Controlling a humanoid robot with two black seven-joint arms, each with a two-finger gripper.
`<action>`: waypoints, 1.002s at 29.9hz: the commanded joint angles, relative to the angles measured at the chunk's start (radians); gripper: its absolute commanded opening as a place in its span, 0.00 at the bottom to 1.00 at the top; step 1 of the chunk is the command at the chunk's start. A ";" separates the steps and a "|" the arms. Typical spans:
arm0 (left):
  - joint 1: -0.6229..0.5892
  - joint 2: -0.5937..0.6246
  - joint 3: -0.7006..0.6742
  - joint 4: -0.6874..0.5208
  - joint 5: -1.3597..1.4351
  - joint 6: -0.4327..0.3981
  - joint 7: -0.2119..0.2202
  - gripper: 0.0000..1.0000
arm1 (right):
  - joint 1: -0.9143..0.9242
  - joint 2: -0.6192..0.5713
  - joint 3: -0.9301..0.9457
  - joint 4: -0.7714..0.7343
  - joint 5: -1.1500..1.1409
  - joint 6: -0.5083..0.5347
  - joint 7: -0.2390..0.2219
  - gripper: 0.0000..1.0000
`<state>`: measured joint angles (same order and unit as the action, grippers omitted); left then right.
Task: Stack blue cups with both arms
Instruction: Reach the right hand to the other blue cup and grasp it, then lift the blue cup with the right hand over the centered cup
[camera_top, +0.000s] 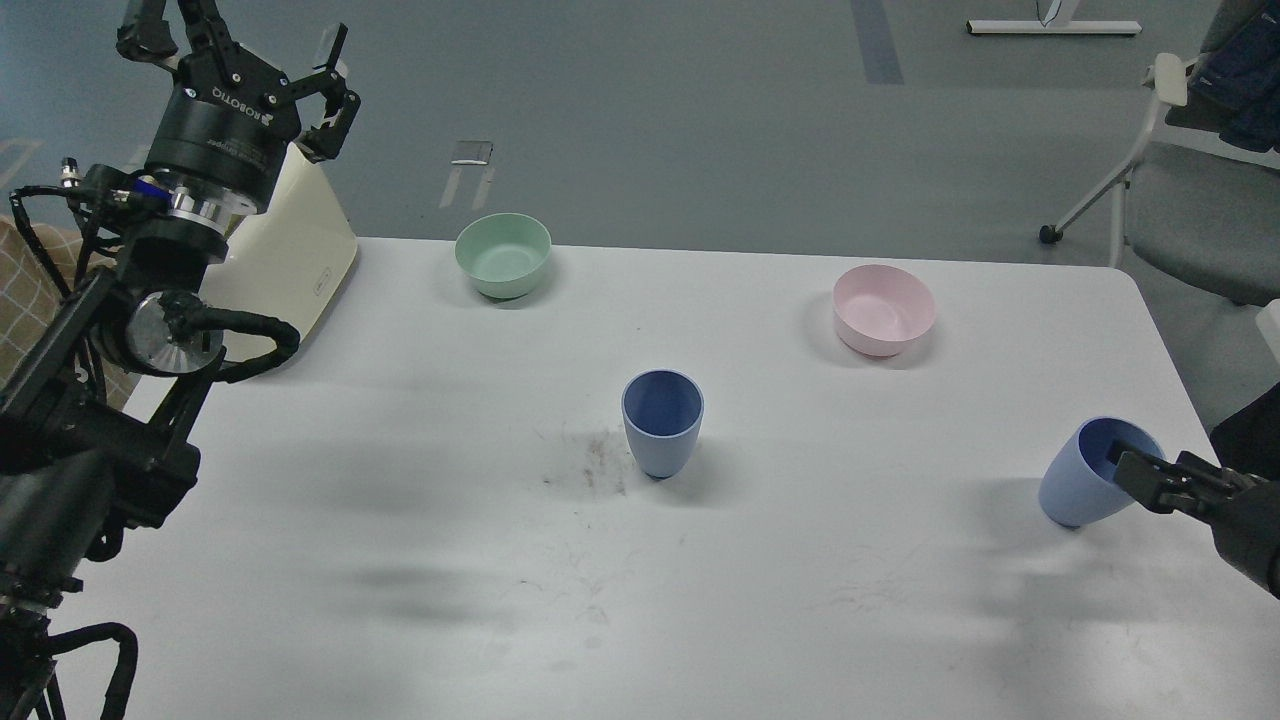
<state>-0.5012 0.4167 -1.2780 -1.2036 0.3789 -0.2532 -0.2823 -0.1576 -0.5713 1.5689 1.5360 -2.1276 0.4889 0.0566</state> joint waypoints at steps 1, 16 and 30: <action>0.000 -0.002 -0.003 -0.001 0.000 0.000 0.000 0.97 | 0.021 -0.005 -0.004 0.001 -0.002 0.000 -0.004 0.46; -0.002 -0.007 -0.001 -0.001 0.001 0.002 0.002 0.97 | 0.049 -0.036 -0.058 0.001 -0.051 0.000 -0.011 0.00; -0.005 -0.007 -0.001 -0.004 0.001 0.005 0.003 0.97 | 0.217 -0.137 -0.013 0.052 0.130 0.000 0.002 0.00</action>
<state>-0.5074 0.4068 -1.2778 -1.2071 0.3804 -0.2485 -0.2796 -0.0184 -0.6669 1.5574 1.5692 -2.0360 0.4882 0.0581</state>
